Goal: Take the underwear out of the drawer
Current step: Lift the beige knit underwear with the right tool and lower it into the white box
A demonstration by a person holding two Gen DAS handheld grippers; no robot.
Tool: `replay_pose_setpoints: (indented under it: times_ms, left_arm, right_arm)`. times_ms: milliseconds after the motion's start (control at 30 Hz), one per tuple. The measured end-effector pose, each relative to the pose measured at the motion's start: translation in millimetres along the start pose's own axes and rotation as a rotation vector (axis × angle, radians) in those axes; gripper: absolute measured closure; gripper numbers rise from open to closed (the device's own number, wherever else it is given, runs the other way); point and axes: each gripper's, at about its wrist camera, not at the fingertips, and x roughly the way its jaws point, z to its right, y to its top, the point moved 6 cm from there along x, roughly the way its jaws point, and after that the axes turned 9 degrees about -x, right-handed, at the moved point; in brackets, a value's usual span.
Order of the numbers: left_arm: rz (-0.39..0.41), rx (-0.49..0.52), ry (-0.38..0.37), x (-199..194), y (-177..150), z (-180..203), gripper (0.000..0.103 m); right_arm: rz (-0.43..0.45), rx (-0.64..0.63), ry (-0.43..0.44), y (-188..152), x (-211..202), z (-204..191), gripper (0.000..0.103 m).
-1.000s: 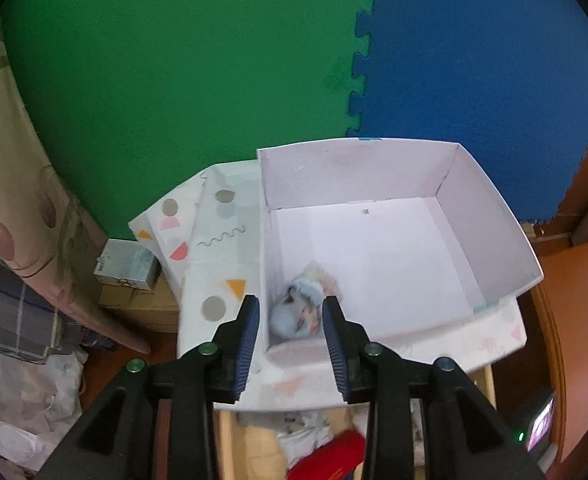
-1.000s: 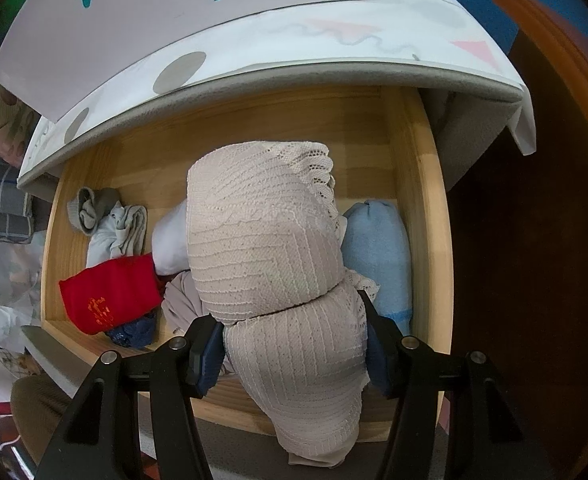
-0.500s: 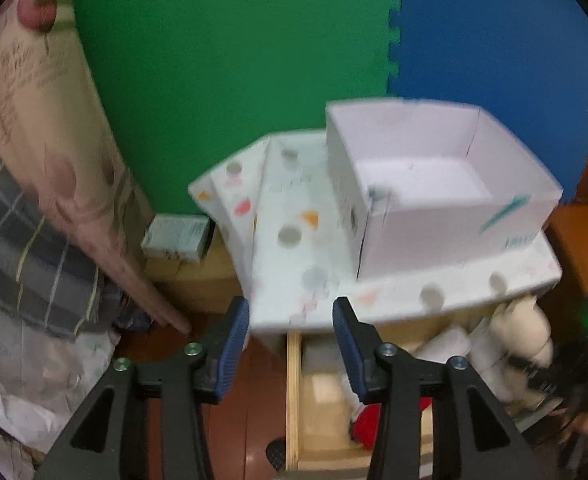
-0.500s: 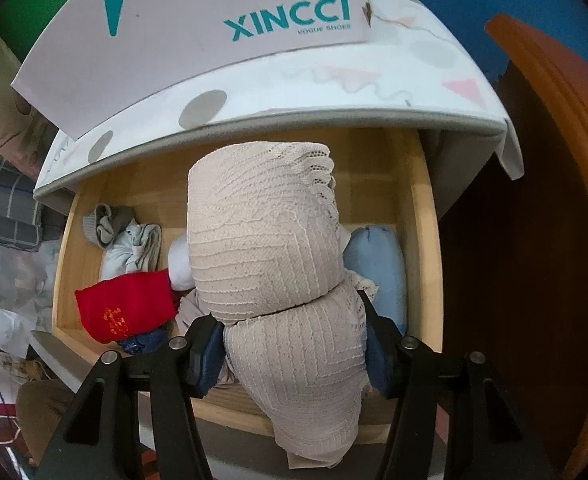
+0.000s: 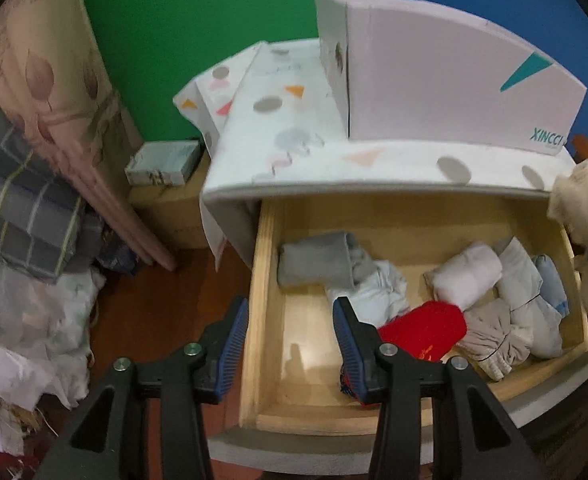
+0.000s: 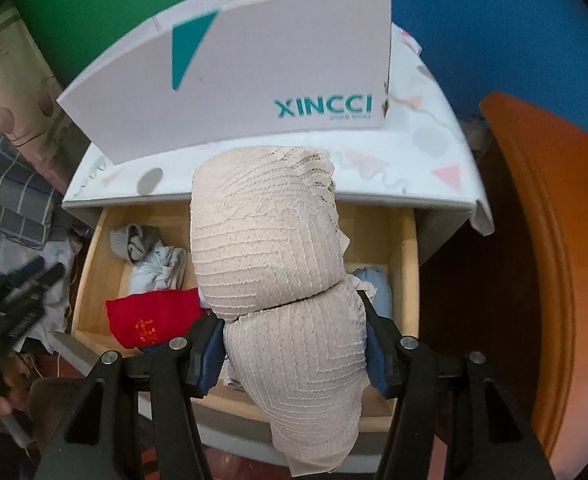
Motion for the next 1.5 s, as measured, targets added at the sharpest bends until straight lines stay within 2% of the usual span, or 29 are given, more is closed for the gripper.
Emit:
replay_pose_setpoints:
  times_ms: [167, 300, 533, 933, 1167, 1500]
  left_arm:
    - [-0.055, -0.054, 0.010, 19, -11, -11, 0.058]
    - [-0.065, -0.111, 0.031, 24, -12, -22, 0.051]
    - [-0.069, -0.186, 0.009, 27, -12, -33, 0.051]
    - [-0.033, -0.196, 0.007, 23, -9, -31, 0.050]
    - [0.006, -0.277, -0.004, 16, -8, -48, 0.050]
    - [0.006, -0.280, -0.011, 18, -6, -47, 0.050]
  right_arm:
    - [0.031, 0.016, -0.008, 5, -20, 7, 0.049]
    - [0.061, 0.026, -0.007, 15, -36, 12, 0.049]
    - [0.096, 0.013, -0.032, 39, -61, 20, 0.049]
    - [0.194, -0.027, -0.066, 122, -109, 19, 0.049]
    - [0.198, -0.041, -0.070, 172, -101, 15, 0.049]
    - [0.160, -0.029, -0.083, 230, -55, 12, 0.049]
